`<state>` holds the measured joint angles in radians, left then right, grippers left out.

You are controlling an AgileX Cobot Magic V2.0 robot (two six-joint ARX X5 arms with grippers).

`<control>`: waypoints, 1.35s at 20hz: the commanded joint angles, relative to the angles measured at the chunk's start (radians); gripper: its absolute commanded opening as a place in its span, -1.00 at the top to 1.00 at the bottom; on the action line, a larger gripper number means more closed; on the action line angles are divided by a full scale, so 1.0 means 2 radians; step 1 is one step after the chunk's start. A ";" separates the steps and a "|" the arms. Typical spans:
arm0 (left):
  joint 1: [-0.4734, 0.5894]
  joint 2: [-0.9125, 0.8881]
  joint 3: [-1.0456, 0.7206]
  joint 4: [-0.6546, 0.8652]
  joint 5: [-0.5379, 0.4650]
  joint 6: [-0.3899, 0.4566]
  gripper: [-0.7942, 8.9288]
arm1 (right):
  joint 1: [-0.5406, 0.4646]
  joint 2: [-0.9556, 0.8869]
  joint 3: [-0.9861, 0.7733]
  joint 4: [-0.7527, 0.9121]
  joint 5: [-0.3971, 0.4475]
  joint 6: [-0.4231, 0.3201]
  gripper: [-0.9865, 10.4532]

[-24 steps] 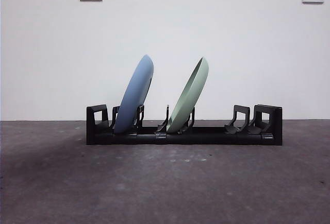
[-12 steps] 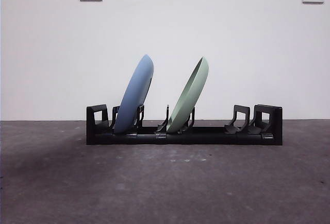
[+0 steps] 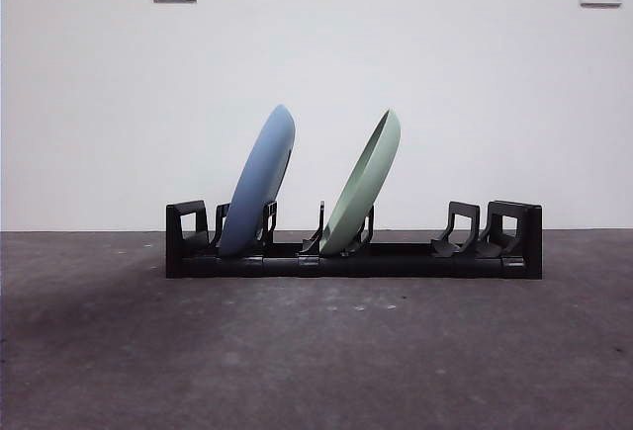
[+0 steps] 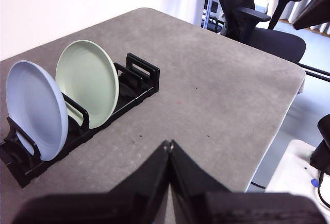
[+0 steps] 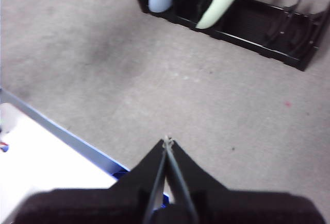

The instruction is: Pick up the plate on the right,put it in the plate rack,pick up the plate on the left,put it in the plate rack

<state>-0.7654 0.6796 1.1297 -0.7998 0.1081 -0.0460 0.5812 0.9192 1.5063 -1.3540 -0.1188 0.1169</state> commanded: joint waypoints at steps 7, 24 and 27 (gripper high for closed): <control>0.002 0.026 -0.001 0.019 -0.106 0.050 0.84 | 0.000 0.023 -0.003 -0.012 0.065 0.004 0.82; 0.322 -0.155 -0.298 0.306 0.013 0.188 0.84 | 0.000 0.085 -0.003 -0.011 0.078 0.004 0.82; 0.335 -0.208 -0.395 0.337 0.013 0.165 0.84 | 0.000 0.088 -0.003 -0.011 0.081 0.004 0.82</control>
<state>-0.0998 0.2741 0.3637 -0.1394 0.1276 0.3115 0.5812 1.0931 1.5063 -1.3540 0.0387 0.1196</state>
